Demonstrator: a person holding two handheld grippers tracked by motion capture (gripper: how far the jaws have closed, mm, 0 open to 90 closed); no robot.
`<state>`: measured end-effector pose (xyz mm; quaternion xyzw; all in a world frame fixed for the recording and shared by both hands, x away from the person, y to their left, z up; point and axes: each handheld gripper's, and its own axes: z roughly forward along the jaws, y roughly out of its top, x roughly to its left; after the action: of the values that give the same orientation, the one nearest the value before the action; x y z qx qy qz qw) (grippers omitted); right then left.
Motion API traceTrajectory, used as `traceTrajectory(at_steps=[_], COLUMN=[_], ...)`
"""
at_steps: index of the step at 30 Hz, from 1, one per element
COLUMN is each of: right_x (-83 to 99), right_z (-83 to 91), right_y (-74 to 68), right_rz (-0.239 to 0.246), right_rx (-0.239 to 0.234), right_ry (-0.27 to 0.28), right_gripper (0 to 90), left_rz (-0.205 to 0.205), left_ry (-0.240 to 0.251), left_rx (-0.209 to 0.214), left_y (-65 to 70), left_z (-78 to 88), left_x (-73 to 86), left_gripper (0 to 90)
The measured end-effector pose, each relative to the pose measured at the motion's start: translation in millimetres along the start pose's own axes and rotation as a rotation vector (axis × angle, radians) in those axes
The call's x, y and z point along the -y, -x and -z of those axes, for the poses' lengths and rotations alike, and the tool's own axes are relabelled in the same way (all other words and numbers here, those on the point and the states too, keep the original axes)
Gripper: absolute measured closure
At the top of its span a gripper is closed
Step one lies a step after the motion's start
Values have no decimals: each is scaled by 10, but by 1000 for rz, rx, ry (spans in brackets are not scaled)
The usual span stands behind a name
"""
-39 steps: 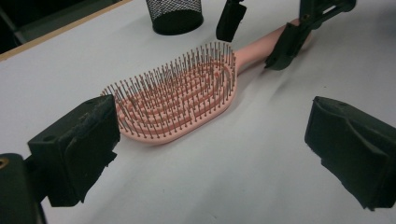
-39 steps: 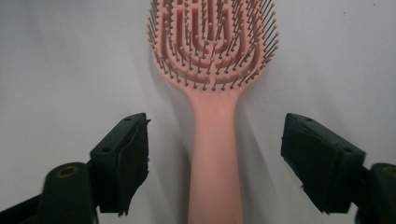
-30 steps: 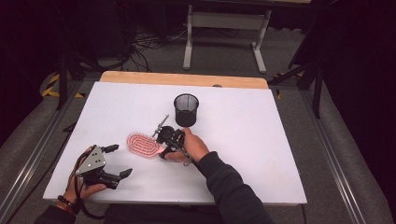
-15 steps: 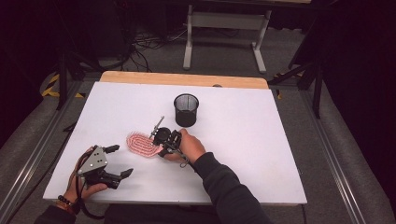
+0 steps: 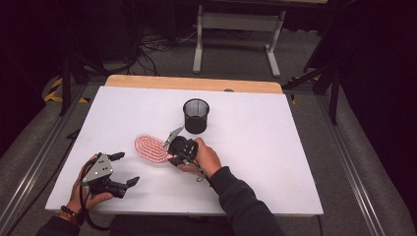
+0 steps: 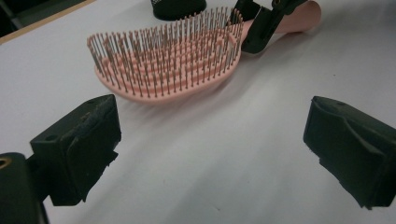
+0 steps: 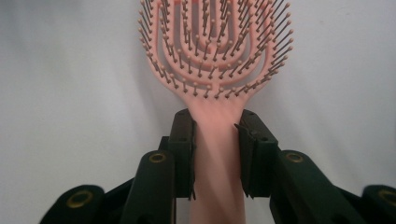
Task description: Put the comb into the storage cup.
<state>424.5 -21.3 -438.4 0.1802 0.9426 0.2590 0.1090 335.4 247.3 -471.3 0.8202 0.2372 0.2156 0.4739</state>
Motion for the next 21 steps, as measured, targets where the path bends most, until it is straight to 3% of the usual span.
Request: traceTrajectory(at_steps=[6,21], right_x=[145,471], right_z=[132,463], right_y=[32,117], right_rz=[-20,-79], right_rx=[48,113], right_ry=[97,356], right_gripper=[696,696], left_rz=[3,32], left_ry=[2,2], left_rx=[0,-7], left_y=[-2,-34], left_z=[-2,-11], left_x=[0,15], left_gripper=[51,50])
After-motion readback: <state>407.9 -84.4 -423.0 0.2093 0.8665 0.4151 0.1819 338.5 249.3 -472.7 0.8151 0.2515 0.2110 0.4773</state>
